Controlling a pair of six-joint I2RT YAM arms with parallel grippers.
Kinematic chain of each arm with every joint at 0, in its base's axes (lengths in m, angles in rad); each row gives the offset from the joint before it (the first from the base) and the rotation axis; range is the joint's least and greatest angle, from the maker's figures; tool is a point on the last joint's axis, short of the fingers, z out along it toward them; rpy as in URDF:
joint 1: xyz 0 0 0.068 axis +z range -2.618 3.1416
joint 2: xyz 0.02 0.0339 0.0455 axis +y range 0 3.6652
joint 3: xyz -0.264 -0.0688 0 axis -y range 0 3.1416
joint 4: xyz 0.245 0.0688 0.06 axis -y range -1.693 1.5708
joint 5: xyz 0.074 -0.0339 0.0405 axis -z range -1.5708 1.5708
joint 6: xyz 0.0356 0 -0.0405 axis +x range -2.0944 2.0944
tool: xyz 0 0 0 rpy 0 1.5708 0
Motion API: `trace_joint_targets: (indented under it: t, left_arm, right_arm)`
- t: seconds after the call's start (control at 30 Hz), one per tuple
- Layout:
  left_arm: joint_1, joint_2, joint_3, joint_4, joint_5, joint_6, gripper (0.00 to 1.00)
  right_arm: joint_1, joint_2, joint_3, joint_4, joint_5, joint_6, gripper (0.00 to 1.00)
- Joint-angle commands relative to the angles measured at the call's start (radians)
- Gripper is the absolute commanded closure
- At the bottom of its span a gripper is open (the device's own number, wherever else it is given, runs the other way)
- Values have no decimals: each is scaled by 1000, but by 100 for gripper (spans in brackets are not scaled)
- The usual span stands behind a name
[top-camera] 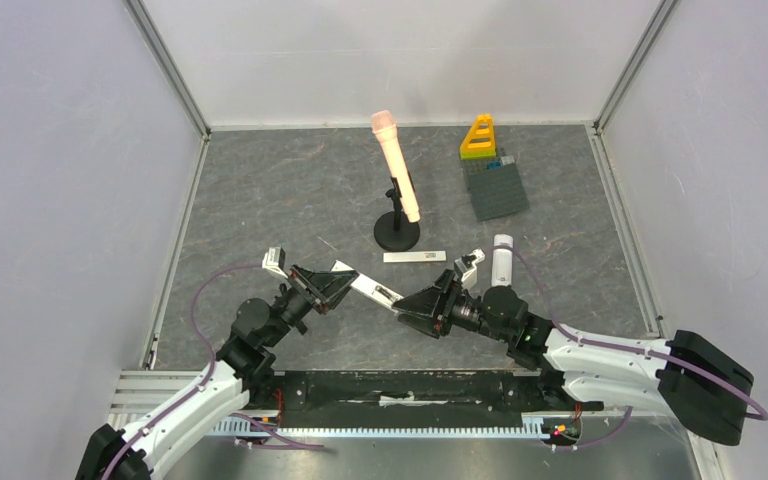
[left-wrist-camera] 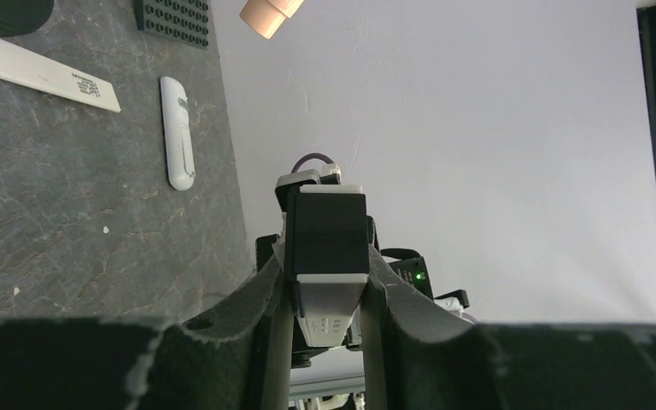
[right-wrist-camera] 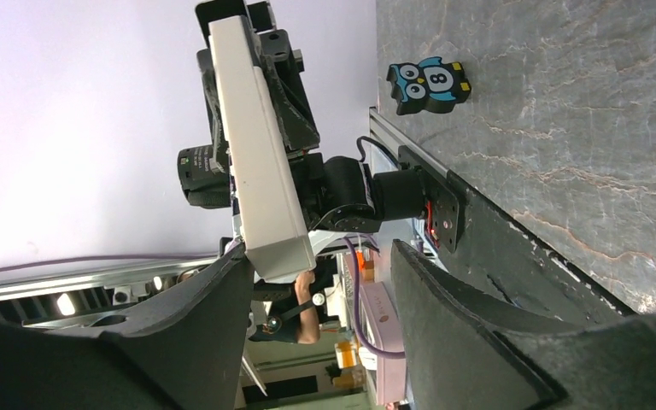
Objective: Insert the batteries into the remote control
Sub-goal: Load the battery into the remote control.
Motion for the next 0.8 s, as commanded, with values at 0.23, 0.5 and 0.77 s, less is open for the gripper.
trace_joint_targets:
  t: [0.23, 0.5, 0.77]
  left_arm:
    - [-8, -30, -16, 60, 93, 122, 98]
    - [-8, -31, -16, 66, 113, 145, 98]
    - [-8, -30, -19, 88, 107, 148, 98]
  right_arm:
    - [-19, 54, -62, 89, -8, 94, 38]
    - [-23, 44, -85, 70, 11, 119, 41]
    - [-26, 13, -105, 19, 34, 173, 43]
